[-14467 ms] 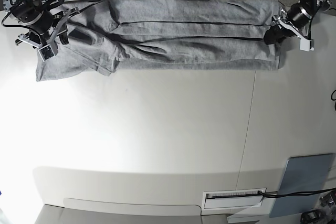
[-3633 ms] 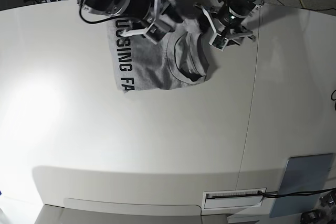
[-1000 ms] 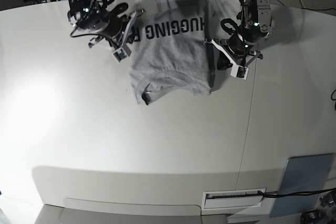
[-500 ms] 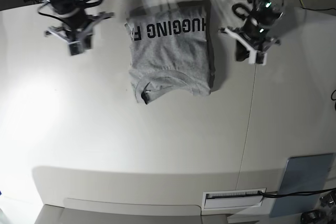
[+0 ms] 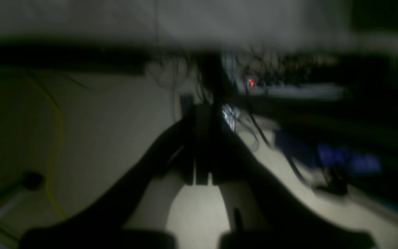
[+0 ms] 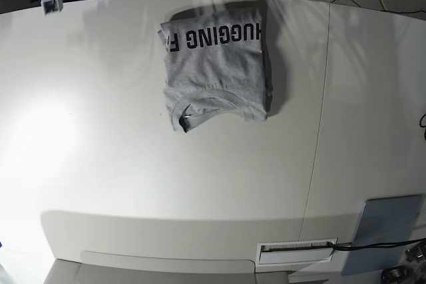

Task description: Fold the T-shirt properly

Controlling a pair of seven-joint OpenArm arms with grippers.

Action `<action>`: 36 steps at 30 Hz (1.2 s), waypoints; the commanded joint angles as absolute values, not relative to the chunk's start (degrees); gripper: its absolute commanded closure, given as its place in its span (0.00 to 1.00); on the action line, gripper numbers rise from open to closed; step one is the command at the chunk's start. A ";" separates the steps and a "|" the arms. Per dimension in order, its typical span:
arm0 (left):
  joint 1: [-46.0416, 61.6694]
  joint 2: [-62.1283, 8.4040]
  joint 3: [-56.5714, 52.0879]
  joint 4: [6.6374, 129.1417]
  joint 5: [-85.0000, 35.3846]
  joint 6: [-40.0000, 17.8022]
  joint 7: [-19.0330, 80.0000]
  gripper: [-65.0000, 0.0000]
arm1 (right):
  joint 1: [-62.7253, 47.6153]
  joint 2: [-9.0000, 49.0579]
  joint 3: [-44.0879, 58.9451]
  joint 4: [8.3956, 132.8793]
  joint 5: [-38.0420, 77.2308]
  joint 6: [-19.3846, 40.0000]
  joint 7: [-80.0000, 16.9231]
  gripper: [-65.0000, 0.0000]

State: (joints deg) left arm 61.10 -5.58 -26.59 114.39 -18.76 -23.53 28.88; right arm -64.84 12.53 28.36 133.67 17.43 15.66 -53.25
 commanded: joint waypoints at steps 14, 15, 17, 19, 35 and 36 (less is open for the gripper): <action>50.68 -15.44 -13.78 68.88 -14.98 -23.79 11.31 1.00 | -58.06 12.91 16.05 95.94 2.48 17.32 -41.25 1.00; 48.93 -15.38 -13.15 65.84 -14.92 -23.81 10.98 1.00 | -55.77 12.91 15.81 92.38 2.26 17.37 -40.73 1.00; 45.41 -15.35 -11.84 59.90 -15.00 -23.86 9.96 1.00 | -51.18 12.88 15.62 84.71 1.83 17.87 -38.26 1.00; 41.98 -15.33 -10.76 54.26 -15.00 -23.83 7.79 1.00 | -46.61 12.91 15.62 76.12 1.85 18.79 -33.91 1.00; 18.87 -8.08 -10.26 25.47 -10.68 -17.37 3.75 0.73 | -13.54 13.19 15.31 18.61 -4.51 22.24 -9.21 1.00; 18.06 -7.94 -10.26 24.34 -10.68 -17.37 3.75 0.73 | -12.95 13.19 15.31 18.17 -4.51 22.24 -9.50 1.00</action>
State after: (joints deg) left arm 17.50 -7.64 -10.20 24.16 -10.55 -16.95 4.01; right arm -12.29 12.36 15.20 18.24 -4.51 22.31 -8.99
